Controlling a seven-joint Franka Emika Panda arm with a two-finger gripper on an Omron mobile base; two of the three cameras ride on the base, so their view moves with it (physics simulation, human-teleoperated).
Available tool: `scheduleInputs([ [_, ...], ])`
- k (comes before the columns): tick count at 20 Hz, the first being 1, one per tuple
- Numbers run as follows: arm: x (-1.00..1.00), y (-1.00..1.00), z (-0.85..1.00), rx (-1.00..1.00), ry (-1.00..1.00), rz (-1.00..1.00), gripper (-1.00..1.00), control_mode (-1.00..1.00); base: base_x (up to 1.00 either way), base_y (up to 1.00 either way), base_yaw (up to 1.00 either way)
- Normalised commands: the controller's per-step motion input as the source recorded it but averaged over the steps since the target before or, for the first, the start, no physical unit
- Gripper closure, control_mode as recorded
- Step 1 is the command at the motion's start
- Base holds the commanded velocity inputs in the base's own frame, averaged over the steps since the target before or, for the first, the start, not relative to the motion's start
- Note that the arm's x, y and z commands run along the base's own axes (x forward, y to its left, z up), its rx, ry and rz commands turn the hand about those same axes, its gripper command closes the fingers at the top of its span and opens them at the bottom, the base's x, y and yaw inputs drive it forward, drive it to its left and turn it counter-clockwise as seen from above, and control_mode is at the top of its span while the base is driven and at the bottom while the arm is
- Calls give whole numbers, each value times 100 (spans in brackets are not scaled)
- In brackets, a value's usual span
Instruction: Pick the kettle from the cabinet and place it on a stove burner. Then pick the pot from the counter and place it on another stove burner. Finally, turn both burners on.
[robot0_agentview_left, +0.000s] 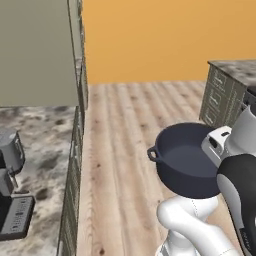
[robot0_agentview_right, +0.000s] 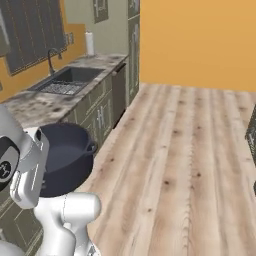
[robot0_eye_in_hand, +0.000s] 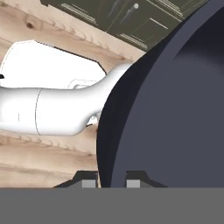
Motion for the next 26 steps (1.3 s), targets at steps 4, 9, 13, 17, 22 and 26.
scheduleInputs([
  [4,0,0,0,0,0,0,100,100,6,-3,-37],
  [9,0,0,0,0,0,0,100,100,1,-1,-40],
  [13,0,0,0,0,0,0,100,100,5,0,-38],
  [17,0,0,0,0,0,0,100,100,3,0,-36],
  [22,0,0,0,0,0,0,100,100,1,0,-38],
  [26,0,0,0,0,0,0,100,100,2,0,-38],
])
